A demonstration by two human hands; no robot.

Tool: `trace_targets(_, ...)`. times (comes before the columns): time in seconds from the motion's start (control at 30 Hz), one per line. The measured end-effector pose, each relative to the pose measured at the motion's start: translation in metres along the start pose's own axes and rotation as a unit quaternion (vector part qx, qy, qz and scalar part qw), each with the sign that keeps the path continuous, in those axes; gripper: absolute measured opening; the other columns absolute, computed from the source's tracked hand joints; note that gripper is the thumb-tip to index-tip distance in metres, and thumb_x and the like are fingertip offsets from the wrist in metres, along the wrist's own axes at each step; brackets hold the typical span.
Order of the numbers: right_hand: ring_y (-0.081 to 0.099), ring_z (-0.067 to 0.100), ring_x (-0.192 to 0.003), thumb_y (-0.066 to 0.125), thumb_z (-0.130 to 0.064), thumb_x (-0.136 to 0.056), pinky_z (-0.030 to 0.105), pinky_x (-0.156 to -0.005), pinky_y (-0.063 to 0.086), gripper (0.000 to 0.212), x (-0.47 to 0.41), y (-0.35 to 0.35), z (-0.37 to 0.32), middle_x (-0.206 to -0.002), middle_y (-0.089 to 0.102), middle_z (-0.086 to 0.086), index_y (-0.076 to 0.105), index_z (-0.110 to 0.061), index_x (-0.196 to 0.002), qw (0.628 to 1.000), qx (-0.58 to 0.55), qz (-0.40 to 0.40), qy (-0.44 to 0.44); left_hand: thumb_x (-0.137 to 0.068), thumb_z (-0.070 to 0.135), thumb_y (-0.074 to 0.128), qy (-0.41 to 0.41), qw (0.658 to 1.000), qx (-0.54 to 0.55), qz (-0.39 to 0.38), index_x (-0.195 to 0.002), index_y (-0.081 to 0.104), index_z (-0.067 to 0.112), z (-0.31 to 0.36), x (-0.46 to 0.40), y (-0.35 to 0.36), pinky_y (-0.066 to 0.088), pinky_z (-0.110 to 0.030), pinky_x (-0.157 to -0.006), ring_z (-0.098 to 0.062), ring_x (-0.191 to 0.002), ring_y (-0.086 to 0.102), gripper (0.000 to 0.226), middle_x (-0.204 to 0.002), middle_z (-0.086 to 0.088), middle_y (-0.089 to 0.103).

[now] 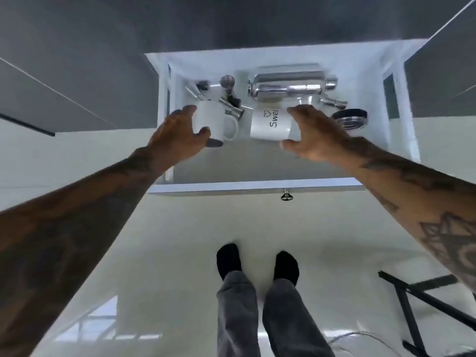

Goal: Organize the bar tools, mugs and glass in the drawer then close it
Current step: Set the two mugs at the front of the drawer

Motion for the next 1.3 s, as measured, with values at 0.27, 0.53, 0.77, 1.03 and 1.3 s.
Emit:
trace_targets(0.27, 0.039, 0.034, -0.125, 0.083, -0.044, -0.065, 0.044, -0.091, 0.043, 0.100, -0.077, 0.058, 0.017, -0.138, 0.041, 0.015, 0.029, -0.016, -0.144, 0.997, 0.062, 0.046, -0.003, -0.062, 0.072, 0.065, -0.072, 0.996, 0.005, -0.047, -0.144, 0.032, 0.017, -0.023, -0.115, 0.062, 0.047, -0.035, -0.088, -0.032, -0.120, 0.052, 0.104, -0.136, -0.009, 0.050)
trace_targets(0.53, 0.051, 0.030, -0.108, 0.089, -0.039, -0.053, 0.027, -0.084, 0.037, 0.099, -0.061, 0.049, 0.017, -0.125, 0.044, 0.013, 0.042, -0.018, -0.138, 0.998, -0.024, 0.047, -0.020, -0.054, 0.049, 0.079, -0.075, 0.992, 0.098, 0.012, -0.137, 0.035, 0.020, -0.029, -0.105, 0.052, 0.048, -0.033, -0.088, -0.021, -0.110, 0.049, 0.099, -0.120, 0.001, 0.048)
trace_targets(0.77, 0.053, 0.027, -0.095, 0.089, -0.030, -0.051, 0.033, -0.075, 0.048, 0.098, -0.030, 0.042, -0.037, -0.126, 0.041, 0.001, 0.037, -0.024, -0.134, 0.989, 0.066, -0.039, -0.123, -0.052, 0.048, 0.083, -0.047, 0.989, 0.112, 0.085, -0.140, 0.037, 0.023, -0.041, -0.027, 0.045, 0.047, -0.027, -0.085, -0.018, -0.109, 0.051, 0.104, -0.130, -0.003, 0.045)
trace_targets(1.03, 0.041, 0.021, -0.106, 0.085, -0.008, -0.062, 0.037, -0.080, 0.053, 0.090, -0.036, 0.075, -0.090, -0.130, 0.039, 0.001, 0.032, -0.016, -0.135, 0.961, 0.131, -0.102, -0.220, -0.052, 0.055, 0.086, -0.100, 0.990, 0.002, 0.098, -0.123, 0.038, 0.008, -0.040, -0.003, 0.052, 0.047, -0.031, -0.077, -0.029, -0.099, 0.053, 0.097, -0.119, -0.015, 0.042)
trace_targets(1.3, 0.044, 0.022, -0.109, 0.089, -0.019, -0.060, 0.036, -0.081, 0.055, 0.101, -0.035, 0.081, -0.085, -0.140, 0.036, 0.000, 0.029, -0.019, -0.141, 0.949, 0.116, -0.046, -0.289, -0.063, 0.079, 0.061, -0.121, 0.986, -0.110, 0.043, -0.128, 0.037, 0.008, -0.042, 0.006, 0.050, 0.051, -0.041, -0.083, -0.032, -0.108, 0.058, 0.099, -0.123, -0.014, 0.048)
Point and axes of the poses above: each hand's wrist, its own x-axis away from the middle knuckle, its own y-axis out of the palm, z = x × y, the point moved 6 cm from there along -x, towards the middle knuckle
